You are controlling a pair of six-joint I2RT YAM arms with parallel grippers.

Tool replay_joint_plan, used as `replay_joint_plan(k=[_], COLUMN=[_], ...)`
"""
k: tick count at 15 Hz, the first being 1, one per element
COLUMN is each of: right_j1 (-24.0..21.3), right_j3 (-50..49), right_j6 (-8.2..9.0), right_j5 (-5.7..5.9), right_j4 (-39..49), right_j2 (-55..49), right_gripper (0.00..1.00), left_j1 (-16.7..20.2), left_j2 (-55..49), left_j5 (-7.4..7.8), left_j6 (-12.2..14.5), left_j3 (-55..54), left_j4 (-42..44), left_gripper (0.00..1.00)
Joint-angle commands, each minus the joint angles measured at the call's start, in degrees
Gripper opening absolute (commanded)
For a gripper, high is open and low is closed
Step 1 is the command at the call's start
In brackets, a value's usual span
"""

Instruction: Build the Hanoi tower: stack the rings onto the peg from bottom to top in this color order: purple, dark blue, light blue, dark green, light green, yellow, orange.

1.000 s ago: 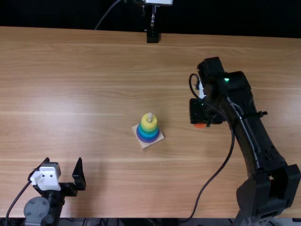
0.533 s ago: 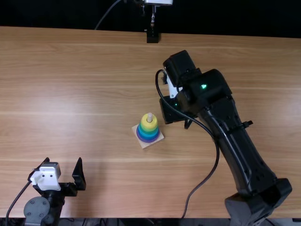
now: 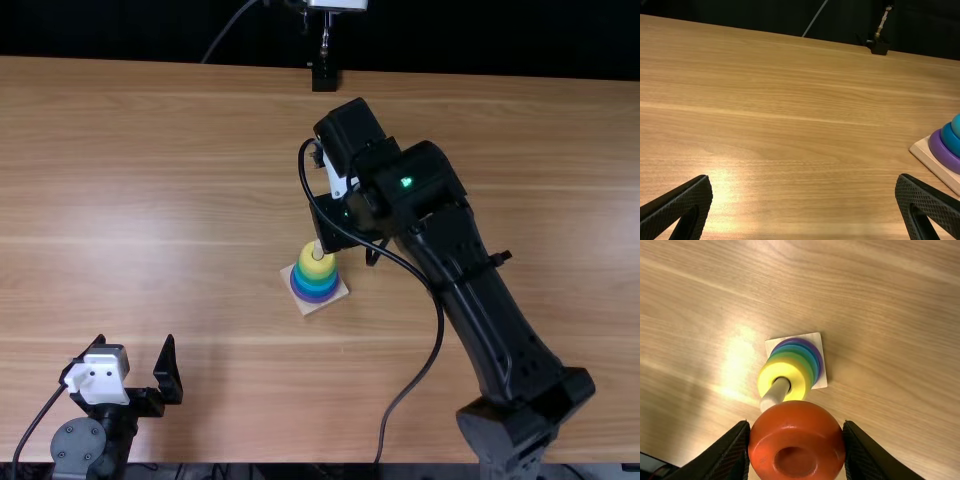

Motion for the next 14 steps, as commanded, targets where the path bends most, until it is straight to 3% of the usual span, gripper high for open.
replay_joint_plan(k=[1, 7, 14], right_j1=[1.4, 3.5, 3.4], right_j3=[2.0, 2.8, 2.6], right_j6=[0.17, 1.33, 1.12], right_j5=[-0.15, -0.15, -0.15], right_j4=[0.0, 0.0, 0.0], right_j2=[1.5, 3.6, 6.0], right_gripper=[0.02, 0.02, 0.02], left_j1=[0.4, 0.4, 0.4], left_j2=[-0.7, -0.7, -0.7], left_j5=[0.5, 0.5, 0.5], left_j6=[0.2, 0.2, 0.2], left_j3=[-6.0, -6.0, -6.0], left_j4=[-4.7, -4.7, -4.7], left_gripper=[1.0, 1.0, 1.0])
